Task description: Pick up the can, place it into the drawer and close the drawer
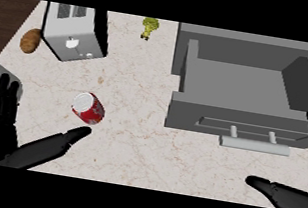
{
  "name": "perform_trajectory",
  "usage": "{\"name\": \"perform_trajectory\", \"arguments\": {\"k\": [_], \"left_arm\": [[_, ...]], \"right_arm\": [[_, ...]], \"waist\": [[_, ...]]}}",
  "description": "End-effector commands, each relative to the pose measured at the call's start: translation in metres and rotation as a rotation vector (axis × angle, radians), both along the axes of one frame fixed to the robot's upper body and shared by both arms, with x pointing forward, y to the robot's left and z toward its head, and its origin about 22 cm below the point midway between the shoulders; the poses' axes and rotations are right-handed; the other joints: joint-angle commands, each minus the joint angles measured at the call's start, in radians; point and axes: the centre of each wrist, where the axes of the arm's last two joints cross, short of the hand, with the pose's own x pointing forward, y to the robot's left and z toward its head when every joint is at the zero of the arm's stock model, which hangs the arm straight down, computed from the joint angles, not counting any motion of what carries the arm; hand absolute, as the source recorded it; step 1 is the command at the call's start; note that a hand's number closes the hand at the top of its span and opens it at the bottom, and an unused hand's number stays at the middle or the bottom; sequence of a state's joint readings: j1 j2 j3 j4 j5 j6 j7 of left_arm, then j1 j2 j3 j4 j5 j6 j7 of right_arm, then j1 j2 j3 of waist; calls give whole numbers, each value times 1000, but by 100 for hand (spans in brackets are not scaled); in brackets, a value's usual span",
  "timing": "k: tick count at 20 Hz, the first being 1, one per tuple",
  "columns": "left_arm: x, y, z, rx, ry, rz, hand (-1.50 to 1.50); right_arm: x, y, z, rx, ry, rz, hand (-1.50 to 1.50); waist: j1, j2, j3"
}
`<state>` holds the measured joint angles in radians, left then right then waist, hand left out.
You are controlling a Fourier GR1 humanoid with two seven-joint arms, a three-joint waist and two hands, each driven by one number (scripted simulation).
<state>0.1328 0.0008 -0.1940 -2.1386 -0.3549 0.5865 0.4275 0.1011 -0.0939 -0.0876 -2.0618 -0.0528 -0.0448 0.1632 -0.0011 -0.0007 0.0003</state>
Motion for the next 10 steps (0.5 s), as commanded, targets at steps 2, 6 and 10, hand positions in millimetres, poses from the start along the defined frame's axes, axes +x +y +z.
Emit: {"name": "perform_trajectory", "arguments": {"k": [2,6,10], "left_arm": [[10,4,-7,-21,49,-7,-150],[20,-15,-37,-26,67,-14,-150],[47,-19,-52,-25,83,13,-150]], "right_arm": [[-22,-4,-4,-8,-20,-4,-150],[-9,-3,16,2,2,-15,-150],[-13,-27,5,-9,-15,-7,-150]], "waist": [[-3,0,0],[-1,0,-1],[-8,1,-1]]}}
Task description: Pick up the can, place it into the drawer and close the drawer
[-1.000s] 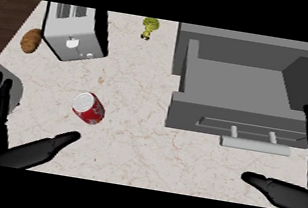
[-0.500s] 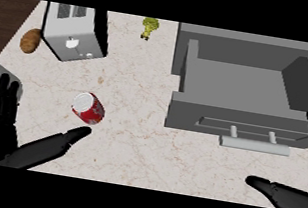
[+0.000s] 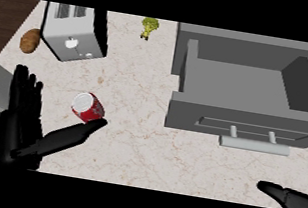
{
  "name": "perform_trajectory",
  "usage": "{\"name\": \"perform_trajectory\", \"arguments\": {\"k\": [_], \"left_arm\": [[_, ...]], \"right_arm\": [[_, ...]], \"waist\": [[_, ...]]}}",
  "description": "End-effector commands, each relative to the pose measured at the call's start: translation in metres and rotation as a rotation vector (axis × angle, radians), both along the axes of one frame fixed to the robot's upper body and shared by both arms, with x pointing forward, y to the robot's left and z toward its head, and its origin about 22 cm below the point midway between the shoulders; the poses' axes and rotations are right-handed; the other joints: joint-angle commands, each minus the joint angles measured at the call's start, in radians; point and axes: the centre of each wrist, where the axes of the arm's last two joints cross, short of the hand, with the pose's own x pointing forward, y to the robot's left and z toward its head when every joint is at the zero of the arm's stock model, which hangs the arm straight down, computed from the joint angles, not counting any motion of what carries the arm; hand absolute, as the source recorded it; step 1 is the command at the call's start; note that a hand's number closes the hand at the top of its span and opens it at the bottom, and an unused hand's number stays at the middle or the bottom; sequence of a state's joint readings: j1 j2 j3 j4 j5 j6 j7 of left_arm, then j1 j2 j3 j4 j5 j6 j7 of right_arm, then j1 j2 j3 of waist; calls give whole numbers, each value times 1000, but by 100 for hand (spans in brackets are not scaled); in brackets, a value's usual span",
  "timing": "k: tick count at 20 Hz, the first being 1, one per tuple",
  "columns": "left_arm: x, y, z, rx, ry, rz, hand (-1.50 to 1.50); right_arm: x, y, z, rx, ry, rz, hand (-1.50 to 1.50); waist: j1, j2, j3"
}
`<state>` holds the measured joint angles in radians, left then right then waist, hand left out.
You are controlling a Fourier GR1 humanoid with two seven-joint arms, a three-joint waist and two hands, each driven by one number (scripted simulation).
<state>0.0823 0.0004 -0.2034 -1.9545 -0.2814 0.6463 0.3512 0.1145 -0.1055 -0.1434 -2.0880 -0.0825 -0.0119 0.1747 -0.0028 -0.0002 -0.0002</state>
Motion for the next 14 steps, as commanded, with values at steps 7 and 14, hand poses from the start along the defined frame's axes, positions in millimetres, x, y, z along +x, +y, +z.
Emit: {"name": "perform_trajectory", "arguments": {"k": [7,14], "left_arm": [[4,-2,-72,-2,68,27,-150],[17,-12,-99,3,103,76,-150]], "right_arm": [[-27,-7,8,-12,-12,-16,-150],[-12,-19,12,-21,-1,-8,-150]], "waist": [[-2,0,0],[0,0,0]]}}
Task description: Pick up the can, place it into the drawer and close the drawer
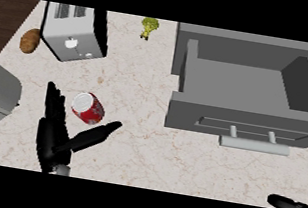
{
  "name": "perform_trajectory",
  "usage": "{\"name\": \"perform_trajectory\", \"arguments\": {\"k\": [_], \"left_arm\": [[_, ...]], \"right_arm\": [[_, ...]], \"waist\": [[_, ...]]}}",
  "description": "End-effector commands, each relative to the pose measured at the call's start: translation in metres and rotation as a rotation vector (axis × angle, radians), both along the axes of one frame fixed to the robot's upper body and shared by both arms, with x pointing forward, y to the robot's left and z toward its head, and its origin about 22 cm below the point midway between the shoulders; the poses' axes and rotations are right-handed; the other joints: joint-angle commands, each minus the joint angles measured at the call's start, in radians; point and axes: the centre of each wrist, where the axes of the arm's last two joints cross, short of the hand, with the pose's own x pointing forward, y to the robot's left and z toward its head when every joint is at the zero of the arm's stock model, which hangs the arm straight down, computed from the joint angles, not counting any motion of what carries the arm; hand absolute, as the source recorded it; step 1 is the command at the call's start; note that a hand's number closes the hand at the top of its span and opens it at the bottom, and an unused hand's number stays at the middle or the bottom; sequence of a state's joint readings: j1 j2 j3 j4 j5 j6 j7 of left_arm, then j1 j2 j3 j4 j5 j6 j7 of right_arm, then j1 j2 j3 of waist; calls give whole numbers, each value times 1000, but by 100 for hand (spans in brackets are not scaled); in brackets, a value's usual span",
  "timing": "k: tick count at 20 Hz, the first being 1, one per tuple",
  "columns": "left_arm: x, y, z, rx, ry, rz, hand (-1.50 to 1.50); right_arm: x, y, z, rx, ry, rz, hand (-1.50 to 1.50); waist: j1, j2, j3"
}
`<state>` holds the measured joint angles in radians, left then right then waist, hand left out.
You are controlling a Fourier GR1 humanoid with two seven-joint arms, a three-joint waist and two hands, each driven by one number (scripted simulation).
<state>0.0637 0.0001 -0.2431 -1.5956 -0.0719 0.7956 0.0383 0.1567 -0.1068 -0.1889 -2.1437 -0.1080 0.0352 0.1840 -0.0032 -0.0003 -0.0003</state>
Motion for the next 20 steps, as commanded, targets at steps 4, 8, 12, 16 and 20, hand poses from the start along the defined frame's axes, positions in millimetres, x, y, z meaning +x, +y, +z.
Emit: {"name": "perform_trajectory", "arguments": {"k": [4,8,12,16,20], "left_arm": [[-14,9,-44,-4,30,57,-150],[16,28,-50,-12,15,63,-150],[-22,24,-89,-27,53,52,-150],[15,39,-94,-45,43,72,-150],[6,37,-96,-49,46,79,-150]], "right_arm": [[-7,10,8,9,1,-14,-150],[-10,-12,26,-6,-11,15,-150],[-17,-7,27,9,-11,-12,-150],[-16,-19,23,-4,-16,-6,-150],[-5,-11,11,-23,-3,-20,-150]], "waist": [[2,0,0],[-1,0,0],[0,0,-1],[-1,1,0],[2,0,0]]}}
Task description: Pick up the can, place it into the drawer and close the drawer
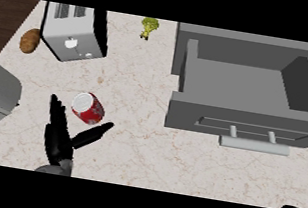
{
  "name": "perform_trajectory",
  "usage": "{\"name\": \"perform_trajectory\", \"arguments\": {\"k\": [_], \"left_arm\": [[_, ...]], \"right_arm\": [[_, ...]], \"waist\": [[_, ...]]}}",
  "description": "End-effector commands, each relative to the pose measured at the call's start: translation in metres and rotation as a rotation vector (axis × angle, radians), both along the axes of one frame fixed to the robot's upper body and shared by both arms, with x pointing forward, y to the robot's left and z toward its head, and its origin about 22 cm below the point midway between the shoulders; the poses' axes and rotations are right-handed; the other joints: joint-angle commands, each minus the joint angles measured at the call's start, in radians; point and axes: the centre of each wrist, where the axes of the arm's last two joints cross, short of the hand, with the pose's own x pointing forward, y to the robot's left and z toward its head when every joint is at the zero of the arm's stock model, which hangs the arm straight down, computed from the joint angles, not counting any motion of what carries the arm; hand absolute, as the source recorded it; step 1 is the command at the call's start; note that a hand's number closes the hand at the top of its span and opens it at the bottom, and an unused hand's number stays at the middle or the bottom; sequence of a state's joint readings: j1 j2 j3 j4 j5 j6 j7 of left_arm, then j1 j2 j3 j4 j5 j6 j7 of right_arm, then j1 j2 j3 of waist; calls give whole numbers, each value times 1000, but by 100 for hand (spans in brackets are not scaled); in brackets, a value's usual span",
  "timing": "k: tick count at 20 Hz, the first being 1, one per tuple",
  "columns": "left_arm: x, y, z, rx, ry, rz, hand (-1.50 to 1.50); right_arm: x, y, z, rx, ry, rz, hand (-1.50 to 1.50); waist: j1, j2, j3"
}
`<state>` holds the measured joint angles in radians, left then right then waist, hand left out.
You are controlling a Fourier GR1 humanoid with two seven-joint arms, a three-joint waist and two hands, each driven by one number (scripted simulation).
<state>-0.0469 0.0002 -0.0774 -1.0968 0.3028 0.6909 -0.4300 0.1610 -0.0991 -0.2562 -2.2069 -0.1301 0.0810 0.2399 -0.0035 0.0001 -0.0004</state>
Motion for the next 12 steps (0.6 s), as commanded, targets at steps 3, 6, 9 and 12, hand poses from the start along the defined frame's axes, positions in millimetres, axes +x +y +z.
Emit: {"name": "perform_trajectory", "arguments": {"k": [3,6,9,12], "left_arm": [[5,14,-23,-32,9,29,-150],[8,18,-34,-54,9,13,-150],[16,29,-43,-27,-4,19,-150],[24,18,-46,-36,-33,-8,-150]], "right_arm": [[1,-1,24,-8,-1,-3,-150],[-16,0,12,-10,-8,14,-150],[-5,-5,13,-9,-2,10,-150],[-16,9,8,-13,-6,-2,-150]], "waist": [[0,0,0],[-3,0,0],[-4,1,0],[-6,1,0]]}}
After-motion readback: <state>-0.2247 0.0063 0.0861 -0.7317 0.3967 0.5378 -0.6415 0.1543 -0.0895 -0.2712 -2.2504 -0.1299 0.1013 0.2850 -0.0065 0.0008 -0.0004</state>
